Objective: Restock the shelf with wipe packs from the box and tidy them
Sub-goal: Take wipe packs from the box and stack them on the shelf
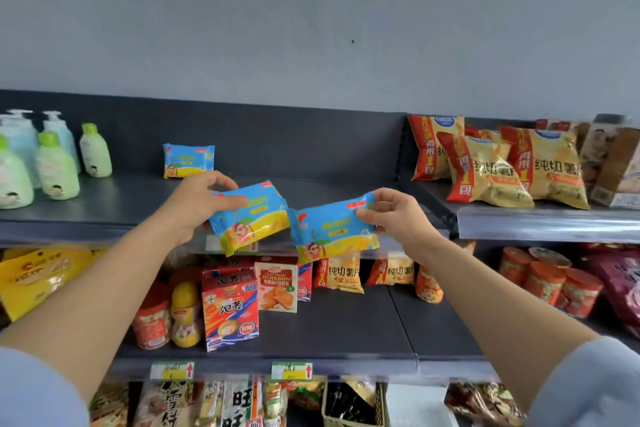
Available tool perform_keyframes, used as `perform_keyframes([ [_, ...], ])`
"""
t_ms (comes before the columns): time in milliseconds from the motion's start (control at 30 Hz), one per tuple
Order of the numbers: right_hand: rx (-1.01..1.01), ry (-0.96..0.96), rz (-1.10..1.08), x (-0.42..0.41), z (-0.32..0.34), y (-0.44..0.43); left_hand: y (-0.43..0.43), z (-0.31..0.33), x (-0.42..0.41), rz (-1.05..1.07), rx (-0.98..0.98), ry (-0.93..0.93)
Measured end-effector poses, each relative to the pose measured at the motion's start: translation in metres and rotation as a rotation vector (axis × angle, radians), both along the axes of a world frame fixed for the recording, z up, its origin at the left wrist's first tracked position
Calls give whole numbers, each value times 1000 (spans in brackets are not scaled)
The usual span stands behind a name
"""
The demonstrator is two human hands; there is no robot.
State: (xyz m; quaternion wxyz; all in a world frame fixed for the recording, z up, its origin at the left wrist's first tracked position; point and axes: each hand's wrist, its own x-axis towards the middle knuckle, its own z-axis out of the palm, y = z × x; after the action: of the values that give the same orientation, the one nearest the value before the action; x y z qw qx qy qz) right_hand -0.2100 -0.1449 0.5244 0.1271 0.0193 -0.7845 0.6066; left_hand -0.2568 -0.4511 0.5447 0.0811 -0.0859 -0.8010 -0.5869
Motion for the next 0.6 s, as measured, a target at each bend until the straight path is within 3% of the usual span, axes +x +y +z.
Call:
perform_keyframes([
  [233,-68,75,-19,-36,18,-2,-19,11,-18,40,361,-127],
  [400,-119,99,-81,-67,22,-13,-33,16,-38,-43,372,-199],
  [600,-104,97,-157,-120,22,-29,-50,20,-80,5,341,-144],
])
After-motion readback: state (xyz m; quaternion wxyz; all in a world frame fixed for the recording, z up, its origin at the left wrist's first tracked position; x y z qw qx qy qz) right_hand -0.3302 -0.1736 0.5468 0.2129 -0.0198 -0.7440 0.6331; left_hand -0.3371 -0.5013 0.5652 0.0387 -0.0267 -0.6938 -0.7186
